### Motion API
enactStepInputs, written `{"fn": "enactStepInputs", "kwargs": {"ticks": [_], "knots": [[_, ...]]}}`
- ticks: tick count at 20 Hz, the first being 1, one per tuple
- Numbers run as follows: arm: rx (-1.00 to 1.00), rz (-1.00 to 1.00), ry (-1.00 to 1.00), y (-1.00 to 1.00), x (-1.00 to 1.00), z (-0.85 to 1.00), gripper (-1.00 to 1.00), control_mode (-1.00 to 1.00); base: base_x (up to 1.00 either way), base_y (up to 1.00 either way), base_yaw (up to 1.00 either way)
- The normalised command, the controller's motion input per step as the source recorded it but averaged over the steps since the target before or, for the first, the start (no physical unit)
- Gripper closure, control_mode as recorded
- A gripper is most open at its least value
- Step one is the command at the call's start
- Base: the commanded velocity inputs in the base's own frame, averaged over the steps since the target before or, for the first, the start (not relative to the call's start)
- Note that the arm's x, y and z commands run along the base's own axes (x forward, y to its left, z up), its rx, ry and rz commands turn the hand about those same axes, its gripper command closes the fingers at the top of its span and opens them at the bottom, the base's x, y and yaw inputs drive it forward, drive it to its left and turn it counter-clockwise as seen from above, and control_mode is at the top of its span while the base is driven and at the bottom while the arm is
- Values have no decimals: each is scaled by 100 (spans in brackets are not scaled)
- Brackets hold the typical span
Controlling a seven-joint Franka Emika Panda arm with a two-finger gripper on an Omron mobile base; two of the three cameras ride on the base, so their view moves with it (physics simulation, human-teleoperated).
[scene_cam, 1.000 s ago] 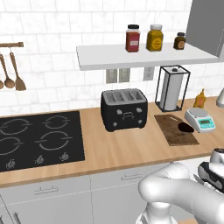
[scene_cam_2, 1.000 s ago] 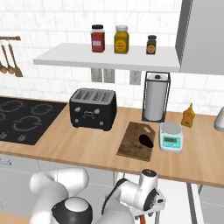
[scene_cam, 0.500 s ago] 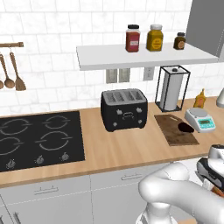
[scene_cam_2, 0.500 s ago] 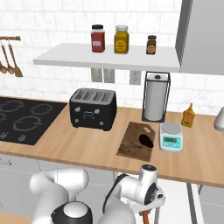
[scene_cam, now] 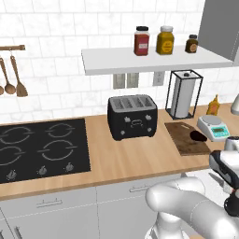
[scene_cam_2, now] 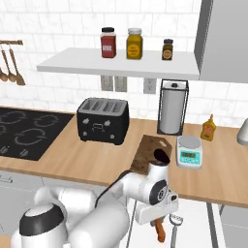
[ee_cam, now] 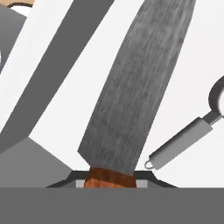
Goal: Place the appropriate cutting tool for cutting the avocado skin on the cutting board.
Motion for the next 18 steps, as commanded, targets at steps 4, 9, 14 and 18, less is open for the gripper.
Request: {"fn": "enactStepInputs", "kwargs": {"ticks": [4,9,14,18], "knots": [[0,25,9,23,0,91,100,-100,0,0,0],[4,26,3,2,25,67,100,-100,0,0,0],[13,21,-5,0,74,45,100,-100,0,0,0],[16,20,-7,0,86,59,100,-100,0,0,0]]}}
